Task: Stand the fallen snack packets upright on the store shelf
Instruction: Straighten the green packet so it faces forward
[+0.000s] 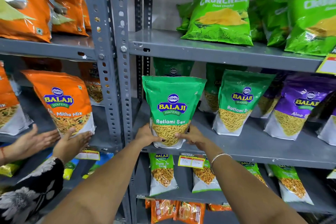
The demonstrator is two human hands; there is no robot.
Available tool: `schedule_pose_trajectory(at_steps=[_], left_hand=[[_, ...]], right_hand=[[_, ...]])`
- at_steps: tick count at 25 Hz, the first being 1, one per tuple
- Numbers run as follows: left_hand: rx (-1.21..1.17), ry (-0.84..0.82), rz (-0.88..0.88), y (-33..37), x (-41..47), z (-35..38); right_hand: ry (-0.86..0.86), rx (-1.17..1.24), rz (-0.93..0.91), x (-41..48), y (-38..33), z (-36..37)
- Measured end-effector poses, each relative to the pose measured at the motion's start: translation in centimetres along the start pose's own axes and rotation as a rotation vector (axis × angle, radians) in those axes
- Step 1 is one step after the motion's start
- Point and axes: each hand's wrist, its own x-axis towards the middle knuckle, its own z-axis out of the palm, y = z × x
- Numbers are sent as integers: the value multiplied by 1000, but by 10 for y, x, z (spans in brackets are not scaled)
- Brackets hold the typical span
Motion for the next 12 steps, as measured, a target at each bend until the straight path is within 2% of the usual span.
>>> schedule_pose_trajectory(at_steps=[5,7,9,12], left_hand=[[-1,-28,15,0,1,-2],[83,-115,14,6,1,-7],[274,-283,-122,15,3,-14],[577,-532,-465,36,0,-13]], right_hand=[[-8,-13,8,0,-1,-1],[-37,-28,18,-2,-4,-4],[-64,-81,60,-2,-5,-12],[-35,-191,225,-2,3,-45]])
